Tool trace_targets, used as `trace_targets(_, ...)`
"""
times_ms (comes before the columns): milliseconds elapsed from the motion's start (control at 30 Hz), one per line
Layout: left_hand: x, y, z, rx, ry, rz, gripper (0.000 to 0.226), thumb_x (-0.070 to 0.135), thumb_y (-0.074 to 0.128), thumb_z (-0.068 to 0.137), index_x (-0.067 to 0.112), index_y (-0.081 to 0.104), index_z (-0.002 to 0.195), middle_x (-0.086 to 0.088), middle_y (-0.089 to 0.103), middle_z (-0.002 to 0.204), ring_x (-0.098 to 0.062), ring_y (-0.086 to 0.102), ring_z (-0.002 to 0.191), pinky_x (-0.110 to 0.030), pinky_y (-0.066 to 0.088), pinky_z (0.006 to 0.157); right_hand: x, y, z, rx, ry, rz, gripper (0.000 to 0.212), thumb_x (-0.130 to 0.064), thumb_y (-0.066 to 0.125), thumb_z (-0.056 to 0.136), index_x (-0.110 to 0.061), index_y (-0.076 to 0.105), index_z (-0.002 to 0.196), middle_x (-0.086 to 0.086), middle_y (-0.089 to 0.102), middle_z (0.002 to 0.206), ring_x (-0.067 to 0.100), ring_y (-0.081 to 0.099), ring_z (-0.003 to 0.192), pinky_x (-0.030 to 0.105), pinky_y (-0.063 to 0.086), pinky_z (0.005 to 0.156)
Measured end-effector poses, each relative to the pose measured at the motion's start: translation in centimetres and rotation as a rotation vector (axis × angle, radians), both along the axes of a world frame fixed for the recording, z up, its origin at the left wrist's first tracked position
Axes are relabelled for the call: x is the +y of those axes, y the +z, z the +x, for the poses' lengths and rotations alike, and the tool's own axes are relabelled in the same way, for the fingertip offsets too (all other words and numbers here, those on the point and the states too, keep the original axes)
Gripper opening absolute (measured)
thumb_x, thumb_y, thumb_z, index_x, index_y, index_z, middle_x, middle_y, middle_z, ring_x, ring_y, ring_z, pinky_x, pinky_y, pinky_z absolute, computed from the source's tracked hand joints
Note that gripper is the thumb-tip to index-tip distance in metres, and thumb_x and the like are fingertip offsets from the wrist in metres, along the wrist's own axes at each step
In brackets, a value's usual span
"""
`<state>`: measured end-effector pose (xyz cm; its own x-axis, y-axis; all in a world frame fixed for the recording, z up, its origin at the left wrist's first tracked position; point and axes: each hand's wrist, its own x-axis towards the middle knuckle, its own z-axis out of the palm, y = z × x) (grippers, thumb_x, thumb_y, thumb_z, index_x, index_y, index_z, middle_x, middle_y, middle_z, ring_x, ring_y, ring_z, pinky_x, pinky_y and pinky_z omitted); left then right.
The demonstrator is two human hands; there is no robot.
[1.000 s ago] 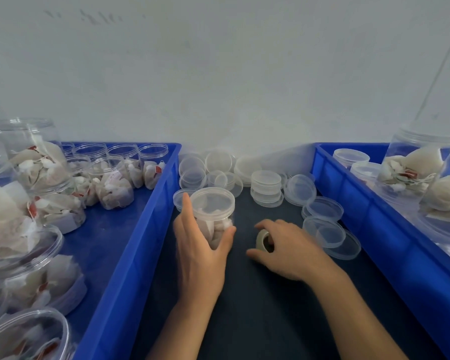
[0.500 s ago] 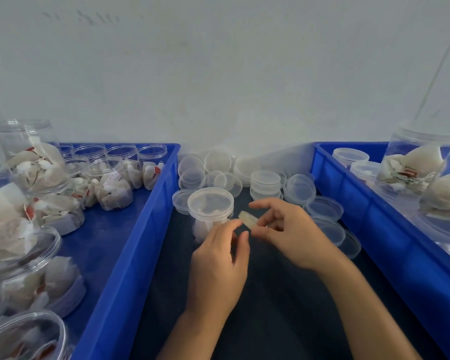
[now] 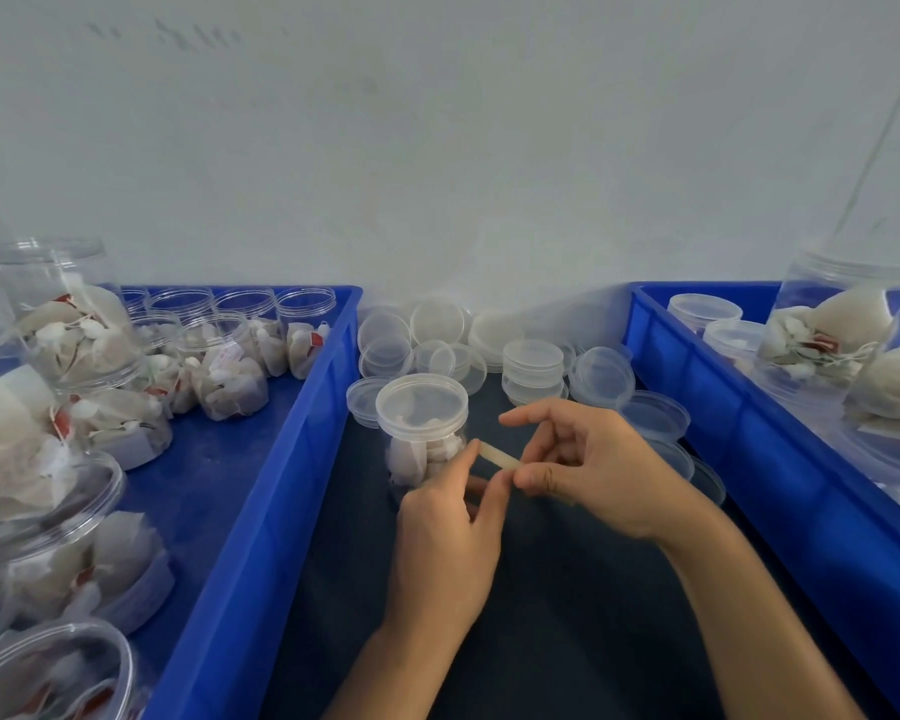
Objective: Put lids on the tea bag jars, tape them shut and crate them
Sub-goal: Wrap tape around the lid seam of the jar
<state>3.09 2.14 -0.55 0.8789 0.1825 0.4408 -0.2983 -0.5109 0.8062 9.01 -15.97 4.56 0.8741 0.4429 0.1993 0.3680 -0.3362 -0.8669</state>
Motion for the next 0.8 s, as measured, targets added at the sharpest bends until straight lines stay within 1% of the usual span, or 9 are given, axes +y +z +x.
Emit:
trace_targets(67,-0.11,-0.08,0.1,0.006,0.005,-0.02,0.05,0.043,0.072,0.098,0.025,0.064,0.145,0.023,0.073,0.088,0.007,0.071,0.087,-0.011,0.055,0.076,-0.27,-0.03,0.0,0.008,0.004,-0.017,0.045,-0.016,0.086,0.088,-0.037,0.07,0.124,0.0,0.076,0.091,0.019,0.078,0.083,0.027,0.062,0.076)
trace_targets(133,-0.17,-0.15,0.29,-0.005,0.018,-0.028,0.045,0.038,0.076,0.096,0.024,0.069,0.139,0.027,0.072,0.088,0.01,0.07,0.088,-0.008,0.053,0.076,-0.32,-0.17,0.06,0.01,0.005,-0.035,0.043,-0.018,0.086,0.088,-0.041,0.07,0.121,-0.001,0.076,0.092,0.018,0.077,0.084,0.027,0.061,0.076)
trace_targets(300,-0.12,-0.31,0.56,0.009,0.018,-0.107,0.03,0.027,0.082,0.093,0.028,0.077,0.123,0.028,0.075,0.087,0.008,0.072,0.085,-0.008,0.053,0.073,-0.14,-0.43,0.31,-0.018,-0.002,-0.076,0.044,-0.024,0.088,0.086,-0.05,0.07,0.116,-0.004,0.075,0.093,0.018,0.076,0.085,0.035,0.064,0.08)
trace_targets(367,-0.1,-0.33,0.6,0.029,0.012,-0.156,0.023,0.025,0.082,0.092,0.031,0.077,0.114,0.027,0.076,0.089,0.004,0.074,0.083,-0.011,0.055,0.072,-0.19,-0.42,0.31,-0.025,0.002,-0.095,0.044,-0.025,0.088,0.086,-0.051,0.07,0.115,-0.005,0.075,0.093,0.017,0.076,0.086,0.035,0.064,0.082)
trace_targets(433,-0.09,-0.33,0.68,0.047,0.019,-0.203,0.017,0.023,0.08,0.093,0.03,0.079,0.108,0.021,0.078,0.087,0.0,0.075,0.08,-0.016,0.058,0.071,-0.32,-0.34,0.27,-0.022,0.01,-0.107,0.044,-0.024,0.088,0.086,-0.052,0.069,0.115,-0.005,0.076,0.094,0.017,0.076,0.086,0.034,0.064,0.082)
trace_targets(533,0.03,-0.3,0.74,0.071,0.029,-0.237,0.01,0.023,0.078,0.093,0.028,0.08,0.102,0.018,0.079,0.085,-0.003,0.076,0.077,-0.022,0.061,0.071,-0.47,-0.13,0.16,-0.012,0.029,-0.141,0.043,-0.023,0.087,0.087,-0.052,0.07,0.113,-0.006,0.076,0.095,0.015,0.076,0.087,0.033,0.063,0.084)
trace_targets(700,0.22,-0.5,0.79,0.097,0.036,-0.185,0.006,0.021,0.077,0.095,0.024,0.081,0.098,0.013,0.078,0.08,-0.002,0.075,0.075,-0.026,0.062,0.071,-0.45,-0.13,0.09,-0.004,0.045,-0.209,0.037,-0.025,0.088,0.086,-0.049,0.072,0.11,-0.009,0.077,0.093,0.012,0.075,0.086,0.031,0.062,0.082)
trace_targets(800,0.28,-0.64,0.8,0.114,0.037,-0.168,0.006,0.019,0.076,0.095,0.023,0.08,0.096,0.011,0.077,0.077,-0.003,0.074,0.072,-0.03,0.063,0.07,-0.52,-0.19,0.14,-0.002,0.042,-0.238,0.035,-0.026,0.088,0.085,-0.046,0.072,0.109,-0.008,0.077,0.093,0.012,0.074,0.086,0.033,0.062,0.083)
